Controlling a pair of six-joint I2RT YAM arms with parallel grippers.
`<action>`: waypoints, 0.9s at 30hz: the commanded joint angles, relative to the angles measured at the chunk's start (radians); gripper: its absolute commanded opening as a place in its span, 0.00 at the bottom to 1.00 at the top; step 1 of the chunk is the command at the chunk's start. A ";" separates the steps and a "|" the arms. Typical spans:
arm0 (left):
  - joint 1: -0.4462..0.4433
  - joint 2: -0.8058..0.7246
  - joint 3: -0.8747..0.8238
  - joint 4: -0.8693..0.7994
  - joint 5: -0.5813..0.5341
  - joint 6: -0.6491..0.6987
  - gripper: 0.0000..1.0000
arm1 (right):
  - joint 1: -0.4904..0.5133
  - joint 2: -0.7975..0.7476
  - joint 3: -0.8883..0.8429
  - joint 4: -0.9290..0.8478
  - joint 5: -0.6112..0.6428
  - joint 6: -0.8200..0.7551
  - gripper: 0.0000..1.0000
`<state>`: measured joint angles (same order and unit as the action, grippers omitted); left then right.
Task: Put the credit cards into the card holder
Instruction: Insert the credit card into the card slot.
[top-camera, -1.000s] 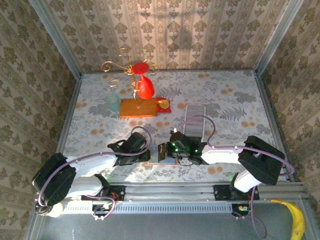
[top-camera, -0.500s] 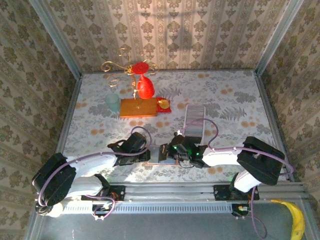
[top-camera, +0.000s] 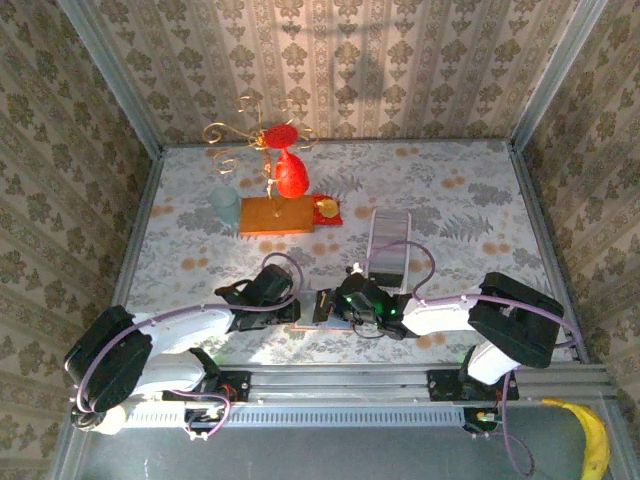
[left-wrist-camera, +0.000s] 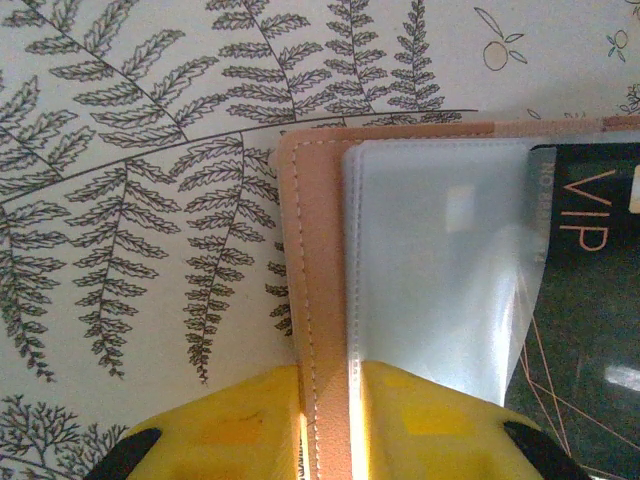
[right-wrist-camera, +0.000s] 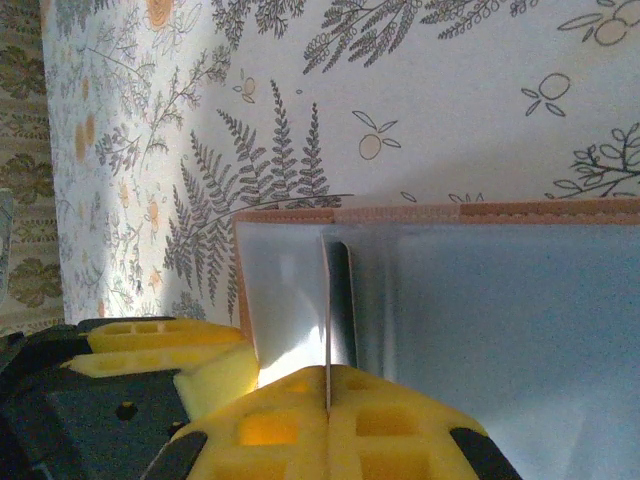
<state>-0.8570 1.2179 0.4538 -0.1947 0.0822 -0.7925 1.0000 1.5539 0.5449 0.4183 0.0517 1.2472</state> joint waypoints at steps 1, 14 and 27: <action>-0.008 0.008 -0.012 -0.028 -0.005 -0.011 0.22 | 0.015 -0.022 -0.026 -0.034 0.073 0.032 0.00; -0.008 0.002 -0.017 -0.025 -0.003 -0.014 0.22 | 0.015 -0.086 -0.085 0.048 0.170 0.026 0.00; -0.010 -0.005 -0.022 -0.025 -0.007 -0.019 0.20 | 0.015 -0.030 -0.076 0.127 0.187 0.021 0.00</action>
<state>-0.8570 1.2179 0.4522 -0.1947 0.0822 -0.7929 1.0092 1.5017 0.4644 0.5262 0.1810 1.2758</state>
